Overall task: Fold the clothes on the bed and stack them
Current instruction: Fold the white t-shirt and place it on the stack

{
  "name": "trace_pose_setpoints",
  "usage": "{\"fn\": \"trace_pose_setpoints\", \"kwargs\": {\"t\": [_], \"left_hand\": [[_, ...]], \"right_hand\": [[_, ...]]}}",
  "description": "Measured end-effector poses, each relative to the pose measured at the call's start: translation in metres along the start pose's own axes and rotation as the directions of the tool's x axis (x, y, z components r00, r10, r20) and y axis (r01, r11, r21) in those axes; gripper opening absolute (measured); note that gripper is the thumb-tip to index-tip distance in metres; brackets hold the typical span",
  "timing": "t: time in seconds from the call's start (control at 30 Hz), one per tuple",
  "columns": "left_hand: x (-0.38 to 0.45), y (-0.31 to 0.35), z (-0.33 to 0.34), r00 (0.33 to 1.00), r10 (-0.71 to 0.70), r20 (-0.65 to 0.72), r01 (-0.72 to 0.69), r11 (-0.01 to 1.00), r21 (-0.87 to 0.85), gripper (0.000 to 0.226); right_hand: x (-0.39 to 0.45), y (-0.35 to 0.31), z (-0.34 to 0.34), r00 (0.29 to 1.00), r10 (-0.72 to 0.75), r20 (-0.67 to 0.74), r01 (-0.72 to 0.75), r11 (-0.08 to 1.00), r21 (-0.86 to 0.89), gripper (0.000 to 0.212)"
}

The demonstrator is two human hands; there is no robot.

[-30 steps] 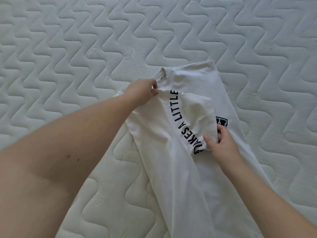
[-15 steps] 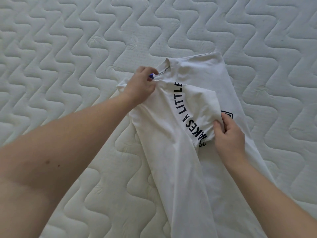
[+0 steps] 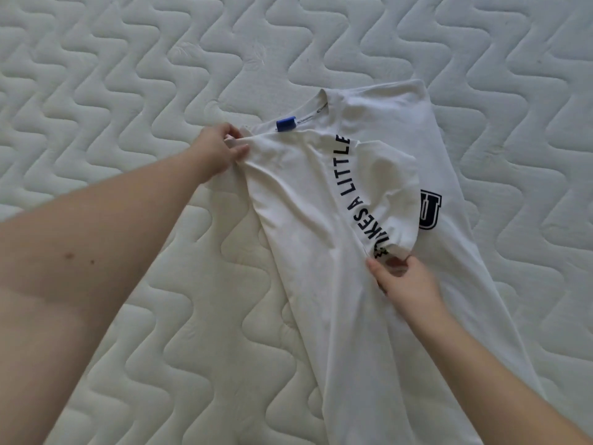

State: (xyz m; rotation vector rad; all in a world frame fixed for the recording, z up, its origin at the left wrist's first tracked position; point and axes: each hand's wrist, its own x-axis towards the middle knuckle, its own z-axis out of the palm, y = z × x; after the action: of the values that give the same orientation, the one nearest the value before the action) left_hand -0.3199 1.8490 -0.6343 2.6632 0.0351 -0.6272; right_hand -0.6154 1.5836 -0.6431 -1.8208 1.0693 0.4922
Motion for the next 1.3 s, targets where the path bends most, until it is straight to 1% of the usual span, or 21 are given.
{"fn": "trace_pose_setpoints", "kwargs": {"t": [0.07, 0.13, 0.2, 0.3, 0.37, 0.47, 0.53, 0.57, 0.6, 0.63, 0.67, 0.7, 0.77, 0.8, 0.87, 0.93, 1.07, 1.13, 1.23, 1.3], "left_hand": [[0.001, -0.002, -0.003, 0.997, -0.013, 0.081, 0.010, 0.999, 0.034, 0.031], [0.002, -0.001, -0.004, 0.994, -0.036, 0.104, 0.037, 0.999, -0.001, 0.029], [0.005, 0.001, -0.007, 0.999, -0.021, 0.045, 0.023, 0.998, -0.055, 0.018], [0.011, 0.006, -0.007, 0.998, -0.005, -0.057, 0.004, 1.000, -0.024, 0.010], [0.010, 0.008, -0.001, 0.996, -0.004, -0.093, 0.003, 1.000, -0.014, 0.016], [0.000, 0.008, 0.010, 0.985, 0.011, -0.173, -0.031, 0.993, -0.111, 0.028], [-0.013, 0.007, 0.017, 0.983, -0.011, -0.184, -0.033, 0.972, -0.234, 0.043], [-0.021, 0.006, 0.021, 0.982, -0.064, -0.180, 0.006, 0.952, -0.306, 0.050], [-0.030, 0.004, 0.026, 0.977, -0.145, -0.155, 0.075, 0.919, -0.387, 0.053], [-0.042, 0.005, 0.031, 0.968, -0.230, -0.097, 0.157, 0.865, -0.477, 0.054], [-0.056, 0.006, 0.038, 0.959, -0.284, -0.020, 0.226, 0.802, -0.553, 0.052], [-0.071, 0.008, 0.045, 0.954, -0.296, 0.054, 0.269, 0.759, -0.592, 0.049], [-0.101, 0.010, 0.063, 0.953, -0.246, 0.175, 0.302, 0.754, -0.584, 0.040], [-0.117, 0.010, 0.071, 0.946, -0.217, 0.242, 0.319, 0.759, -0.567, 0.039], [-0.147, 0.009, 0.088, 0.912, -0.187, 0.366, 0.373, 0.752, -0.543, 0.049], [-0.178, 0.009, 0.102, 0.885, -0.185, 0.428, 0.417, 0.726, -0.547, 0.057], [-0.232, 0.015, 0.129, 0.877, -0.210, 0.432, 0.452, 0.665, -0.595, 0.067], [-0.253, 0.016, 0.143, 0.877, -0.231, 0.422, 0.463, 0.644, -0.609, 0.068], [-0.279, 0.014, 0.162, 0.884, -0.275, 0.377, 0.462, 0.630, -0.624, 0.056], [-0.289, 0.009, 0.170, 0.903, -0.297, 0.311, 0.429, 0.663, -0.613, 0.041]], "right_hand": [[-0.012, 0.003, 0.006, 0.994, 0.029, 0.108, -0.015, 0.992, -0.128, 0.049], [-0.020, 0.005, 0.009, 0.984, 0.031, 0.178, 0.012, 0.971, -0.238, 0.036], [-0.024, 0.007, 0.007, 0.986, -0.004, 0.166, 0.059, 0.942, -0.330, 0.026], [-0.027, 0.014, -0.002, 0.995, -0.076, 0.063, 0.095, 0.918, -0.386, 0.025], [-0.028, 0.019, -0.004, 0.992, -0.094, 0.080, 0.119, 0.899, -0.421, 0.029], [-0.029, 0.026, 0.000, 0.986, -0.090, 0.137, 0.145, 0.867, -0.477, 0.029], [-0.030, 0.031, -0.001, 0.982, -0.098, 0.160, 0.163, 0.869, -0.467, 0.027], [-0.031, 0.035, -0.002, 0.978, -0.086, 0.192, 0.164, 0.882, -0.442, 0.025], [-0.033, 0.039, -0.003, 0.970, -0.062, 0.235, 0.157, 0.898, -0.411, 0.024], [-0.036, 0.044, -0.005, 0.959, -0.032, 0.282, 0.144, 0.911, -0.387, 0.026], [-0.040, 0.049, -0.007, 0.944, -0.003, 0.329, 0.134, 0.916, -0.379, 0.027], [-0.045, 0.054, -0.009, 0.927, 0.027, 0.373, 0.127, 0.915, -0.382, 0.028], [-0.057, 0.068, -0.012, 0.889, 0.083, 0.450, 0.111, 0.915, -0.388, 0.030], [-0.064, 0.078, -0.014, 0.869, 0.106, 0.483, 0.105, 0.915, -0.390, 0.031], [-0.081, 0.101, -0.016, 0.841, 0.138, 0.523, 0.097, 0.913, -0.396, 0.031], [-0.100, 0.125, -0.020, 0.833, 0.152, 0.532, 0.087, 0.914, -0.397, 0.029], [-0.137, 0.168, -0.023, 0.833, 0.159, 0.529, 0.093, 0.903, -0.419, 0.038], [-0.157, 0.186, -0.022, 0.848, 0.153, 0.508, 0.060, 0.924, -0.378, 0.042], [-0.185, 0.209, -0.028, 0.881, 0.105, 0.462, -0.021, 0.983, -0.184, 0.042], [-0.196, 0.224, -0.037, 0.932, 0.080, 0.353, -0.048, 0.994, -0.100, 0.033]]}}
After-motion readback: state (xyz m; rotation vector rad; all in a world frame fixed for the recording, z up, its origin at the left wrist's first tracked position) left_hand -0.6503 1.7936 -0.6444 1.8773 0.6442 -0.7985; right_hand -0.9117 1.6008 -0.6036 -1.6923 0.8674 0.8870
